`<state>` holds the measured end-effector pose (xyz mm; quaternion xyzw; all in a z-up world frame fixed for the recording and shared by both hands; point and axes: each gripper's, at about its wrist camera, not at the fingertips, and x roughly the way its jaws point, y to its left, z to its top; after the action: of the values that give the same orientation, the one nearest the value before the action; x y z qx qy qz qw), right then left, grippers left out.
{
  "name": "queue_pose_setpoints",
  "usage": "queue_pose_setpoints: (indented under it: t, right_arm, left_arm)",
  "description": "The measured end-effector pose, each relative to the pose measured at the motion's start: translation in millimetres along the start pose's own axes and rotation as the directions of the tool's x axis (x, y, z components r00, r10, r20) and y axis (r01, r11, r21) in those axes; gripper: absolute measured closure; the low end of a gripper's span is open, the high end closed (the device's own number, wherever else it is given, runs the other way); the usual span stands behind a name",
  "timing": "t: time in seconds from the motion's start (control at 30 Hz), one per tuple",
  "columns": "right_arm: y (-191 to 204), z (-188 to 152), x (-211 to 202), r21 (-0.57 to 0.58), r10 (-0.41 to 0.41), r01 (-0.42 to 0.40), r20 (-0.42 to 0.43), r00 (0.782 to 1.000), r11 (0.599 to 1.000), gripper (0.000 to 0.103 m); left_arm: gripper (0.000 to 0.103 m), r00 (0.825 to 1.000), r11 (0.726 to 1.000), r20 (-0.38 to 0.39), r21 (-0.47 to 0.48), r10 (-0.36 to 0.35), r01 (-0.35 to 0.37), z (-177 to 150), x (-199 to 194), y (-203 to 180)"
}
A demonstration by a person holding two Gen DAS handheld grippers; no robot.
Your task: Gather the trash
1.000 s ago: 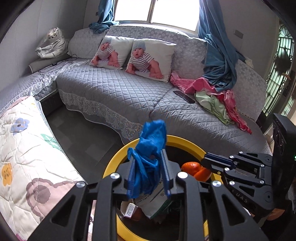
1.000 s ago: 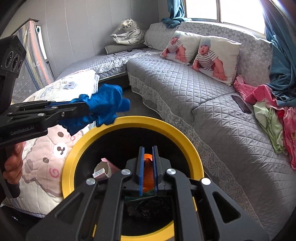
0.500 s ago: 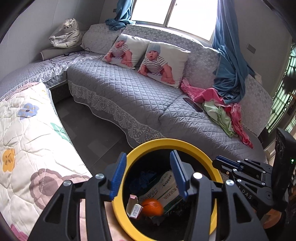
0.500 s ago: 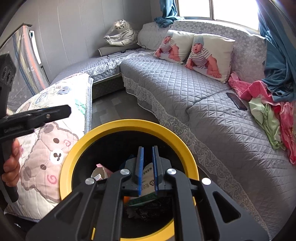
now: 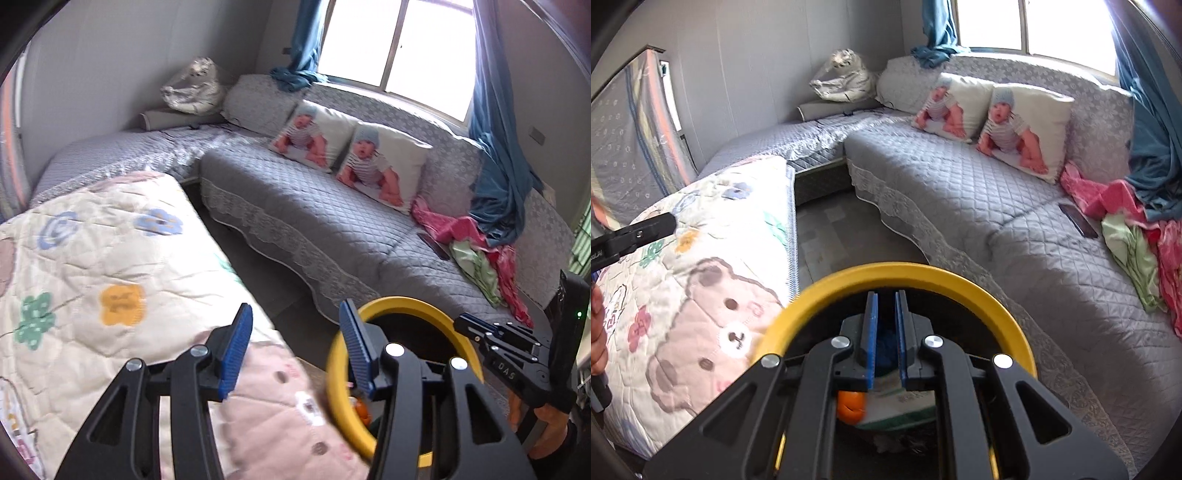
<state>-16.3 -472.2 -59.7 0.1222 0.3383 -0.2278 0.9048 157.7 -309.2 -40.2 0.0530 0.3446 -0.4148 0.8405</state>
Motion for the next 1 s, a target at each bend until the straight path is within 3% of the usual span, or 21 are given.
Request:
queue_pose_setpoints:
  t: [0.23, 0.47, 0.6, 0.7, 0.77, 0.93, 1.0]
  right_arm:
    - [56, 10, -4, -0.058, 0.082, -0.080, 0.032, 0.996, 0.995, 0.094]
    - [131, 13, -27, -0.152, 0.199, -0.184, 0.090, 0.976, 0.971, 0.094]
    - [175, 10, -40, -0.198, 0.285, -0.258, 0.118, 0.951, 0.946, 0.093]
    - [200, 4, -49, -0.228, 0.324, -0.289, 0.137, 0.936, 0.930, 0.081]
    - [213, -1, -55, -0.248, 0.338, -0.294, 0.156, 0.928, 0.923, 0.079]
    - [232, -13, -63, -0.279, 0.331, -0.275, 0.181, 0.926, 0.920, 0.078]
    - [234, -19, -63, -0.278, 0.328, -0.271, 0.183, 0.927, 0.922, 0.073]
  left_arm:
    - [0.056, 0.991, 0.994, 0.083, -0.051, 0.106, -0.102, -4, -56, 49]
    - [0.056, 0.959, 0.970, 0.164, -0.111, 0.231, -0.215, -26, -123, 94]
    - [0.055, 0.922, 0.942, 0.204, -0.141, 0.330, -0.306, -49, -161, 114]
    - [0.054, 0.893, 0.917, 0.221, -0.172, 0.393, -0.361, -65, -185, 127]
    - [0.054, 0.881, 0.903, 0.222, -0.205, 0.418, -0.377, -77, -199, 138]
    - [0.054, 0.829, 0.852, 0.232, -0.273, 0.509, -0.447, -108, -230, 155]
    - [0.053, 0.805, 0.833, 0.240, -0.282, 0.542, -0.477, -118, -239, 154]
